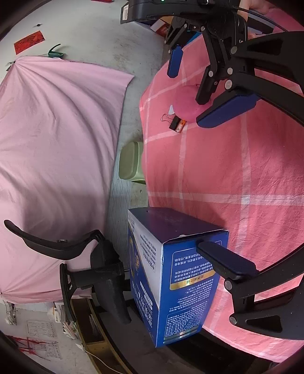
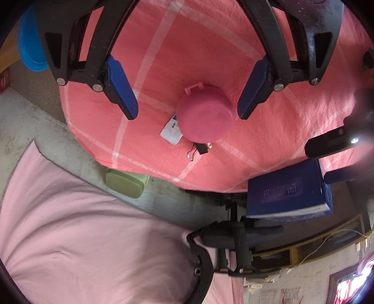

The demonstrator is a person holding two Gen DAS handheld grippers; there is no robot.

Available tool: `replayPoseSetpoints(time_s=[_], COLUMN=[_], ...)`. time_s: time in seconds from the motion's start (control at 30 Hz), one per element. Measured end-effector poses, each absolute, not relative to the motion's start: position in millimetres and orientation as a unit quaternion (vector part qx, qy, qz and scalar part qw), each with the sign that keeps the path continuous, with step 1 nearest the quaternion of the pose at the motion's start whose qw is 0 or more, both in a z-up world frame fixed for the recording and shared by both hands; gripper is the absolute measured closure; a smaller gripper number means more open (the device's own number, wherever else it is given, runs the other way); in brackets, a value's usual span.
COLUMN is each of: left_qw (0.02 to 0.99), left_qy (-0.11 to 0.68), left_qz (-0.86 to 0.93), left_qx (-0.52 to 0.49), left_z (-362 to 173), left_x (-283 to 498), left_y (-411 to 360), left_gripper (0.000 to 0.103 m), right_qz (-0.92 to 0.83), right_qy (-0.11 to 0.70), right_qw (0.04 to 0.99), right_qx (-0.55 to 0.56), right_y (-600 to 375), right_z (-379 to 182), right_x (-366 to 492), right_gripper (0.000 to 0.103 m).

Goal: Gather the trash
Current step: 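Close the right tool on the pink round case and lift it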

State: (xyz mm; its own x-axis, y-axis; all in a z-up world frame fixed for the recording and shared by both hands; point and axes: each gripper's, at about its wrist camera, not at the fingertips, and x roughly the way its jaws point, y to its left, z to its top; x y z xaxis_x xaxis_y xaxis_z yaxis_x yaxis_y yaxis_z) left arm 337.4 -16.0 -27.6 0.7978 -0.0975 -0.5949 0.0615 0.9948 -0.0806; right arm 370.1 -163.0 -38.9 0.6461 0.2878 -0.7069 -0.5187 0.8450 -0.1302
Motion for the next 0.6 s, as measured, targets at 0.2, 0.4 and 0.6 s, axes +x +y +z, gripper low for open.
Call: replayPoseSetpoints(time_s=[0.2, 0.4, 0.6], left_qw=[0.946, 0.942, 0.935], left_qy=[0.319, 0.330, 0.344], left_qz=[-0.051, -0.064, -0.084], left_qx=[-0.016, -0.012, -0.001], left_z=[-30, -33, -36], left_x=[338, 340, 355], left_y=[-22, -27, -42], left_gripper=[0.020, 0.027, 0.034], right_qz=[0.243, 0.253, 0.230], right_qy=[0.368, 0.375, 0.393], right_qw=[0.883, 0.884, 0.886], right_qx=[-0.159, -0.120, -0.090], right_y=[-162, -178, -207], right_z=[-42, -37, -40], right_x=[373, 371, 374], right_gripper=[0.030, 0.043, 0.060])
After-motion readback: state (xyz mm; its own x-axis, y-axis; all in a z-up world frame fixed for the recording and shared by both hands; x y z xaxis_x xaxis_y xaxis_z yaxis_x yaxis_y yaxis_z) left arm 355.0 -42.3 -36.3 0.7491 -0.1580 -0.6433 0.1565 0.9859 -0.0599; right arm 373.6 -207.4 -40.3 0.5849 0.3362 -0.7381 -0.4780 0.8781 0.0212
